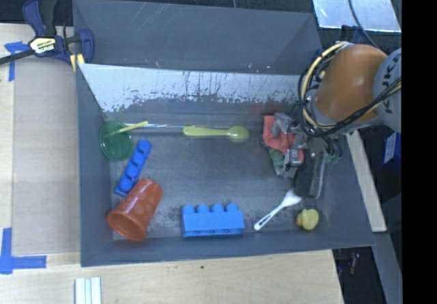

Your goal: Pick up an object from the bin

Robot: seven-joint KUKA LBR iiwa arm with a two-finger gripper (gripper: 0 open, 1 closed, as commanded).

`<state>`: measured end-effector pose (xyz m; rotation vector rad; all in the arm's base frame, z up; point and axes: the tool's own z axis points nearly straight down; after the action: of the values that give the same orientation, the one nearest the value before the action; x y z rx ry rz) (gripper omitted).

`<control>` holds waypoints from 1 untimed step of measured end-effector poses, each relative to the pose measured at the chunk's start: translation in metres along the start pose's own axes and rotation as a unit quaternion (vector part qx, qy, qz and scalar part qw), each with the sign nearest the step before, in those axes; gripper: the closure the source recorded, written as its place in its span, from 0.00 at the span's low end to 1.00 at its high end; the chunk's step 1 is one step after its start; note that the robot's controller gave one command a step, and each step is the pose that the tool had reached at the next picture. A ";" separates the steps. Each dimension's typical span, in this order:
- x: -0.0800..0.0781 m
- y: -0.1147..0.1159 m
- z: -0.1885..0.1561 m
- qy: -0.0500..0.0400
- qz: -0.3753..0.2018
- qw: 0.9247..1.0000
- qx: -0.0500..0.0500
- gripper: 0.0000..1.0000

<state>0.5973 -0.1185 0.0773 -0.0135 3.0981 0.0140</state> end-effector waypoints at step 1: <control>0.007 -0.013 -0.002 -0.011 -0.009 1.000 -0.008 1.00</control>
Offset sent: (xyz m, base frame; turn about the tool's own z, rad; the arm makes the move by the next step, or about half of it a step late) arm -0.0049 -0.0190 0.0135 -0.0023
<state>0.5900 -0.1317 0.0789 -0.0430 3.0759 0.0372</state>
